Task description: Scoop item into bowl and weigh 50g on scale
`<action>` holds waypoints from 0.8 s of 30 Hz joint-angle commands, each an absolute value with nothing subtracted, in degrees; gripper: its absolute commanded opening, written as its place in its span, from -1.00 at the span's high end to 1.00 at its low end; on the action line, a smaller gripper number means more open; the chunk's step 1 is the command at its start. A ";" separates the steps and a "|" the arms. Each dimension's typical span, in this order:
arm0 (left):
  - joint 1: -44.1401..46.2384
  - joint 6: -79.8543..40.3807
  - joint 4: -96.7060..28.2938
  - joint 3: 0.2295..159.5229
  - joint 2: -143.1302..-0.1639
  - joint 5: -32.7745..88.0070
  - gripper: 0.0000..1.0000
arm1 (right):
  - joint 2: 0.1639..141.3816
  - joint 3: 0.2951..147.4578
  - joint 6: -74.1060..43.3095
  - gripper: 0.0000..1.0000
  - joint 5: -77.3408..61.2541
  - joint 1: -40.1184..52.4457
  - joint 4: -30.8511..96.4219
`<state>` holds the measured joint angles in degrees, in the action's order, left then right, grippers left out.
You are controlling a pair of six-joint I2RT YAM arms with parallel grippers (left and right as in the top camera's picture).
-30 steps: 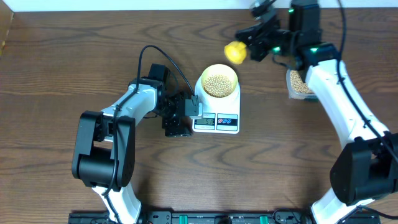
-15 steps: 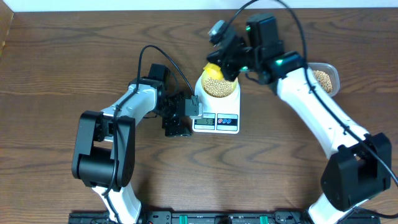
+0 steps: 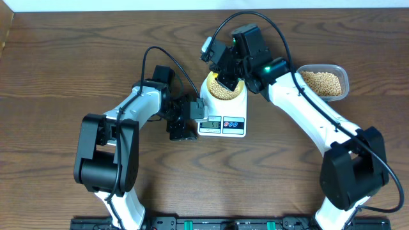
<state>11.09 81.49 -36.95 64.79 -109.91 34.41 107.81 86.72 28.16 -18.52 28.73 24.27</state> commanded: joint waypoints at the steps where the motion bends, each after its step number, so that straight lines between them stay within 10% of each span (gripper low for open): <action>1: 11.20 82.50 -36.99 64.18 -110.26 35.14 -0.95 | 109.43 86.46 29.45 0.98 -16.69 28.64 24.47; 24: 11.20 82.48 -36.99 64.18 -110.26 35.14 -0.95 | 109.82 86.48 12.45 0.98 -25.21 26.57 25.82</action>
